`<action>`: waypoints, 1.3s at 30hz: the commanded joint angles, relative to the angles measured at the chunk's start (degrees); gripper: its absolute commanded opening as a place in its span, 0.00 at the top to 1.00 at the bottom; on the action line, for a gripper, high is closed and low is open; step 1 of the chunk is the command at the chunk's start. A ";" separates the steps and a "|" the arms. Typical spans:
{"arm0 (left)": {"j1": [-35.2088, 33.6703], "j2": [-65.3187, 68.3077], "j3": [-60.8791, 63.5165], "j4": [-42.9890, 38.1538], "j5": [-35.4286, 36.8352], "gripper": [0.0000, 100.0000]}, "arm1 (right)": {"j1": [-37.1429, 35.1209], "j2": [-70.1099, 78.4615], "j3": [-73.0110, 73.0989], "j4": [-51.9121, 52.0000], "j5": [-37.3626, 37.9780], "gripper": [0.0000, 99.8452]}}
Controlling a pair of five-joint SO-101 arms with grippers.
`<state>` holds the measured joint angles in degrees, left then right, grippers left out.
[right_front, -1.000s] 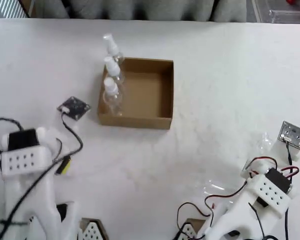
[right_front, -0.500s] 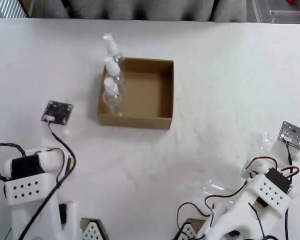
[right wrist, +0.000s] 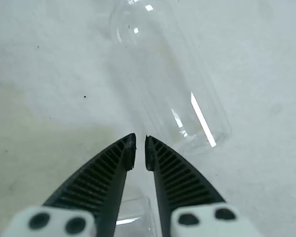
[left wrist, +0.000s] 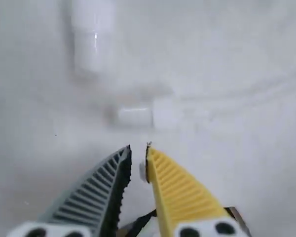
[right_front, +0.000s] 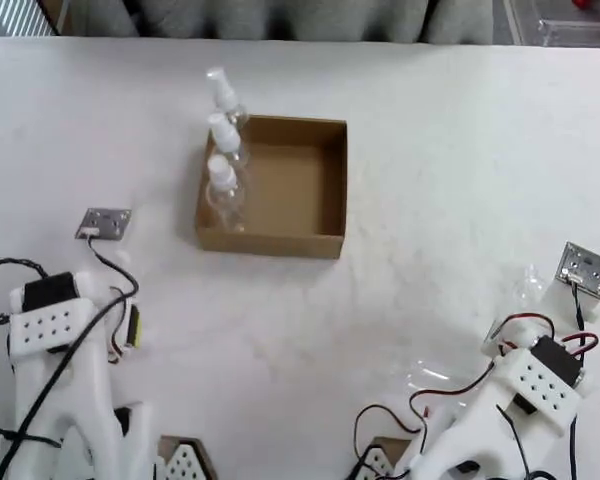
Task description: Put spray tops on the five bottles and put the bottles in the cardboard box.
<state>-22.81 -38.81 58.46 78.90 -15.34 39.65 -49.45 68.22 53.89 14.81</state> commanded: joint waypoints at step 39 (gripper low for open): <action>9.98 17.80 -3.69 -31.65 23.65 0.96 | 0.57 -1.19 -0.44 0.22 0.62 0.98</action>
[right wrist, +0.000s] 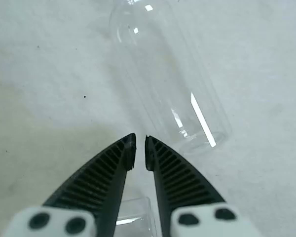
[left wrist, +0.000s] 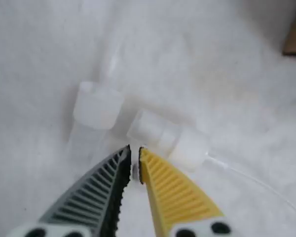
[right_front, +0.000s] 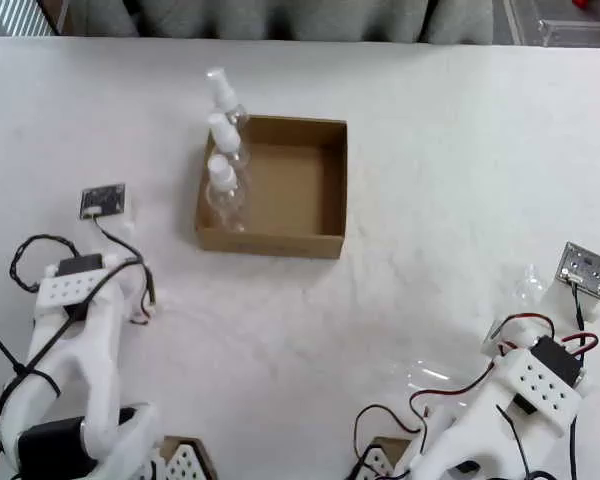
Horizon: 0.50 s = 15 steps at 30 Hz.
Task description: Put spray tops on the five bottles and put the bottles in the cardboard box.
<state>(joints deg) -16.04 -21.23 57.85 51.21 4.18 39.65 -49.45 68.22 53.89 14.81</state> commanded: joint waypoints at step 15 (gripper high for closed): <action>6.99 -14.99 -3.43 4.04 13.36 0.81 | 0.22 -1.19 -0.44 0.13 0.62 0.98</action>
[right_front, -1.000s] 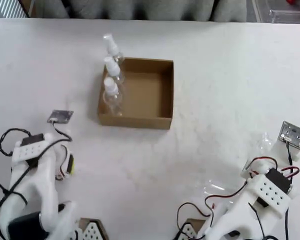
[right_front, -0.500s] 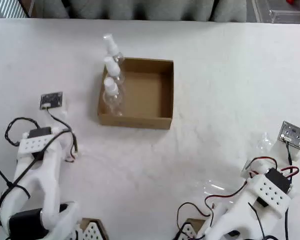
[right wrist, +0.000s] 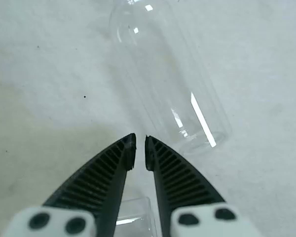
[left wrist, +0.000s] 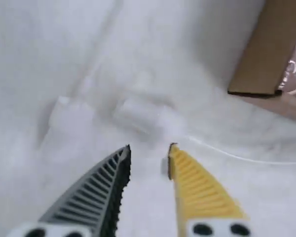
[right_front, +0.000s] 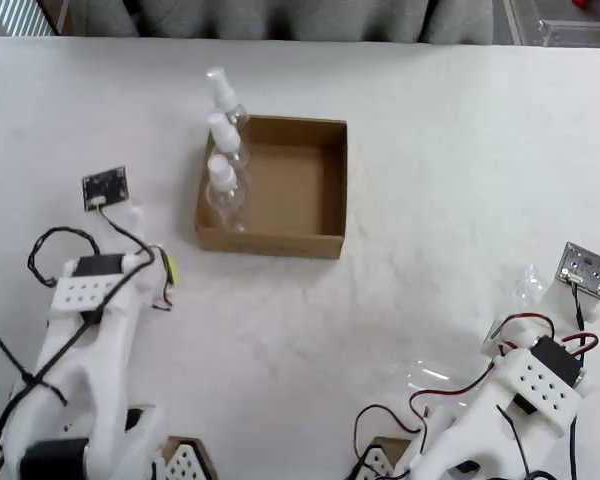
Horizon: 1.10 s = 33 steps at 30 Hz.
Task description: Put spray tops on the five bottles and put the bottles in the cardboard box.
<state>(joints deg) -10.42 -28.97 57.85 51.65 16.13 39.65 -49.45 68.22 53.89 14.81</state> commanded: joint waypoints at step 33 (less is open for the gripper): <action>1.54 26.51 -17.58 -0.09 12.13 0.98 | 0.57 -0.75 -0.44 0.13 2.90 0.98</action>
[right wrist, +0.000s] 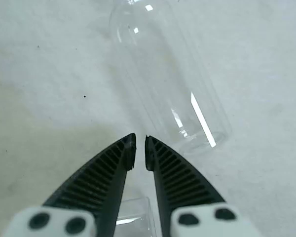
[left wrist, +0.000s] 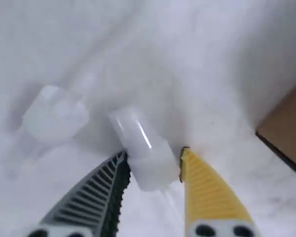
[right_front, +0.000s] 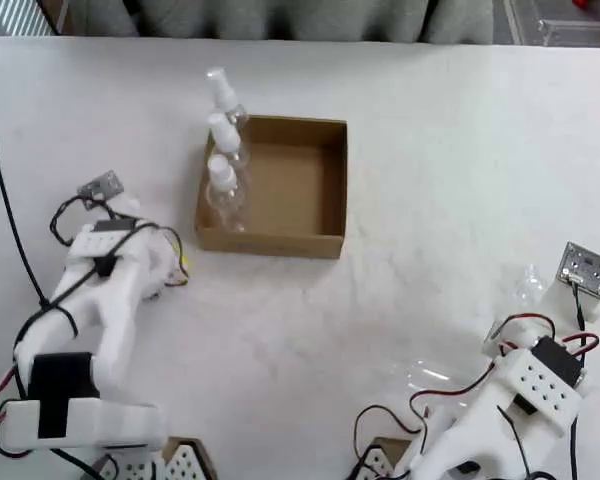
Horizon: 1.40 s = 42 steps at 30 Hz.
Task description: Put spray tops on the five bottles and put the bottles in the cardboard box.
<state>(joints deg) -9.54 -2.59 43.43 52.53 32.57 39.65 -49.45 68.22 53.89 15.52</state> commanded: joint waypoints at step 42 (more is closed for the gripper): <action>2.15 -4.70 -5.01 11.87 -14.68 0.82 | 0.13 -0.75 -0.44 0.13 2.64 0.98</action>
<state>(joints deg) -8.40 -4.53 40.44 64.13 14.90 39.65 -49.45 68.22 53.89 17.71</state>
